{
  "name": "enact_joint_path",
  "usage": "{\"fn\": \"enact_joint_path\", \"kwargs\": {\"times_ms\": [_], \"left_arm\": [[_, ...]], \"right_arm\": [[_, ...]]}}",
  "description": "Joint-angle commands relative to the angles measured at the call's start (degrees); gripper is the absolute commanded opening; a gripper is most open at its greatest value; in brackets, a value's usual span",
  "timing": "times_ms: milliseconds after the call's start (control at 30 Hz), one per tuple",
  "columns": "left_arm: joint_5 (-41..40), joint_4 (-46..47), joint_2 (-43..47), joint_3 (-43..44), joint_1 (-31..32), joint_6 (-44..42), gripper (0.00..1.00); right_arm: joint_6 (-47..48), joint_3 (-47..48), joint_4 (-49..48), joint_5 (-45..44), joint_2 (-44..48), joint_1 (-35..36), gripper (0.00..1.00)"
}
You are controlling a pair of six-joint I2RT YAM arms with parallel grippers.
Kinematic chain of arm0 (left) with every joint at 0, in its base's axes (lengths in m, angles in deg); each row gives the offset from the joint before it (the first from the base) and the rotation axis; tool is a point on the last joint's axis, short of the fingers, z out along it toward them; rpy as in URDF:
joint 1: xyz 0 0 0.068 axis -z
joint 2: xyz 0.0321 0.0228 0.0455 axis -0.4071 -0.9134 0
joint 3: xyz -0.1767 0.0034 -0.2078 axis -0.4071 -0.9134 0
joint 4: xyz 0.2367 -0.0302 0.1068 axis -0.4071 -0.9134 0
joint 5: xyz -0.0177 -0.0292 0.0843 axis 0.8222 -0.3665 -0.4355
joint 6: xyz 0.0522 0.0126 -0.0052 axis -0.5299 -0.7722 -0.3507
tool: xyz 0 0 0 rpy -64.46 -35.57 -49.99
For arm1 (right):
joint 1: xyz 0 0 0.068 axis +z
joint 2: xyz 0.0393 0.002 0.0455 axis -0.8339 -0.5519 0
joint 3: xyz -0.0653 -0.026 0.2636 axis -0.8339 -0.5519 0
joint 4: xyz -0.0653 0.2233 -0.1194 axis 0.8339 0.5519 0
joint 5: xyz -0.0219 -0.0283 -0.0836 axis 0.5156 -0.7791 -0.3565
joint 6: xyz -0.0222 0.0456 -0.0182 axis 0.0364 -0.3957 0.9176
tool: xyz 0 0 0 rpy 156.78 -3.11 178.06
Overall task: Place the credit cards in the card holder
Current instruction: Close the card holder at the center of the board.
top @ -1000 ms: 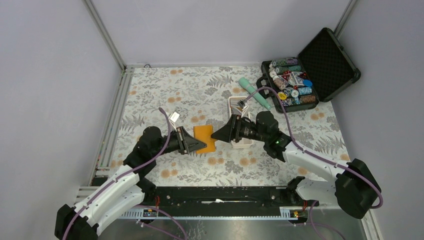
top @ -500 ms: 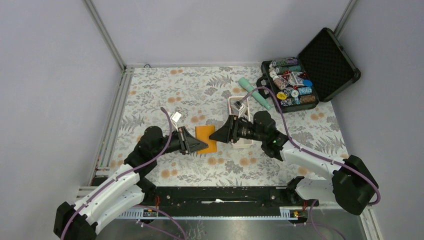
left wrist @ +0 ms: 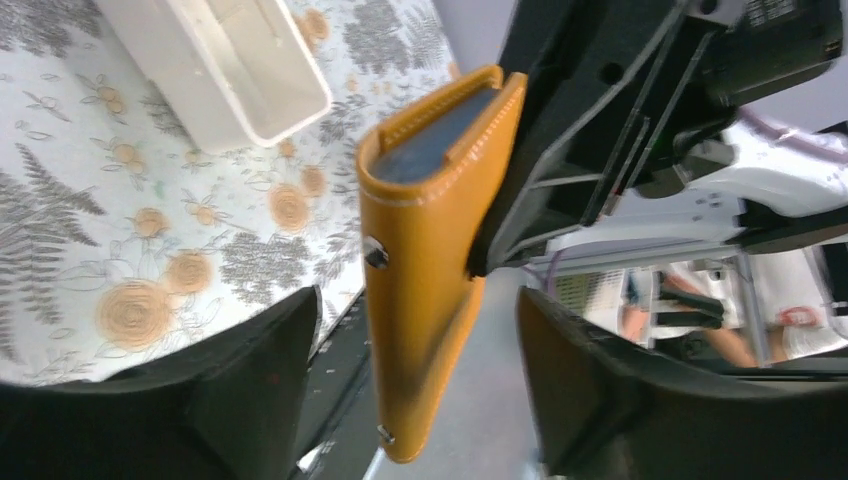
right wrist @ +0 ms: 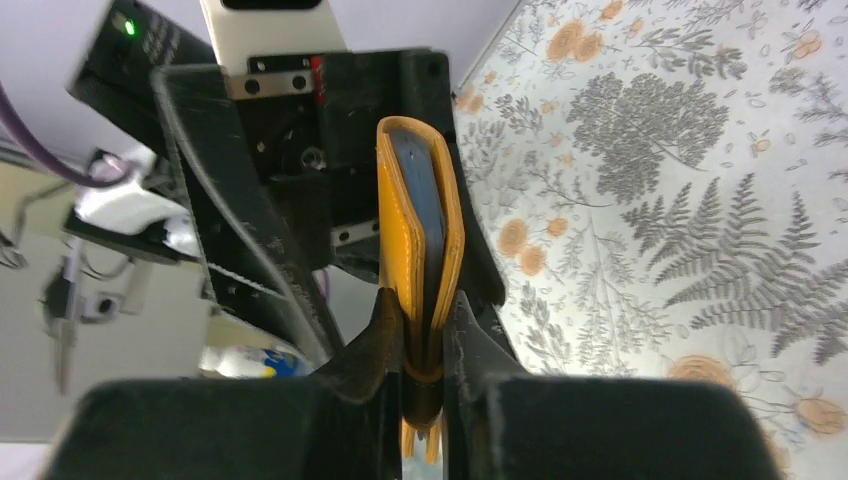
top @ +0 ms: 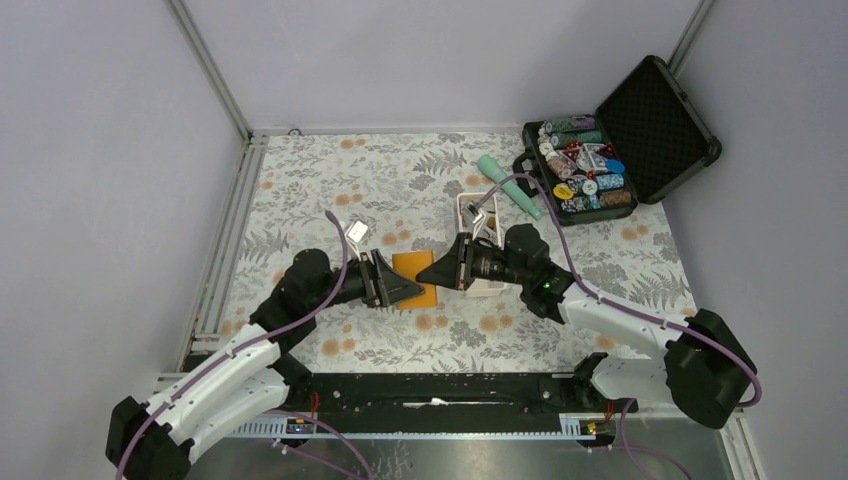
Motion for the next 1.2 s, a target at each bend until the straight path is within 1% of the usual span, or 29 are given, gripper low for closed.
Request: {"fn": "enact_joint_path", "kwargs": {"times_ms": [0, 33, 67, 100, 167, 200, 267, 367, 467, 600, 767, 833, 1000, 1100, 1167], "left_arm": [[-4.40, -7.53, 0.38, 5.63, 0.26, -3.57, 0.89], [-4.96, -10.83, 0.79, 6.75, -0.07, -4.56, 0.95], [-5.14, -14.28, 1.27, 8.52, -0.74, -5.28, 0.98], [-4.71, -16.74, 1.96, 9.65, -1.95, -5.39, 0.99], [-1.50, -18.40, 3.13, 10.88, -5.56, -3.30, 0.99], [0.88, -18.55, 3.40, 11.64, -8.15, -0.38, 0.99], [3.54, -19.24, 2.67, 13.61, -11.24, 4.04, 0.99], [5.17, -19.25, 0.25, 16.41, -12.51, 13.38, 0.99], [4.45, -19.19, -0.93, 16.90, -13.94, 20.51, 0.99], [5.89, -17.91, -1.08, 15.45, -17.78, 26.71, 0.99], [12.10, -17.99, -3.12, 11.35, -17.93, 29.79, 0.99], [14.16, -18.98, -3.01, 10.08, -17.92, 30.12, 0.99], [15.75, -26.83, -2.14, 10.24, -17.38, 26.38, 0.99], [16.47, -26.89, -2.22, 9.44, -15.88, 26.54, 0.99], [16.86, -26.51, -2.25, 9.22, -15.12, 26.51, 0.96]], "right_arm": [[11.30, 2.46, 1.56, -0.68, 4.99, 1.06, 0.00], [15.24, 2.71, 4.47, -2.29, 6.41, 1.04, 0.00], [19.38, 3.02, 6.83, -3.90, 7.87, 1.06, 0.00], [24.23, 3.35, 9.03, -6.06, 9.19, 1.06, 0.00], [32.99, 3.14, 11.47, -10.29, 11.84, 1.07, 0.00], [38.49, 1.77, 10.69, -11.61, 12.99, 1.06, 0.00], [46.18, -1.28, 7.32, -12.82, 15.19, 1.25, 0.00], [56.97, -3.67, 4.28, -14.96, 16.29, 3.44, 0.00], [65.45, -4.54, 2.27, -18.58, 16.83, 8.52, 0.00], [73.91, -5.17, 0.86, -25.43, 17.12, 15.95, 0.00], [83.79, -6.56, -4.14, -31.87, 16.58, 23.19, 0.00], [87.17, -6.72, -6.52, -34.84, 15.45, 25.71, 0.00], [99.41, -6.50, -13.03, -42.33, 10.06, 32.08, 0.00], [103.43, -5.97, -16.28, -43.06, 6.71, 33.46, 0.00], [104.94, -5.85, -17.87, -43.06, 4.86, 33.62, 0.00]]}}
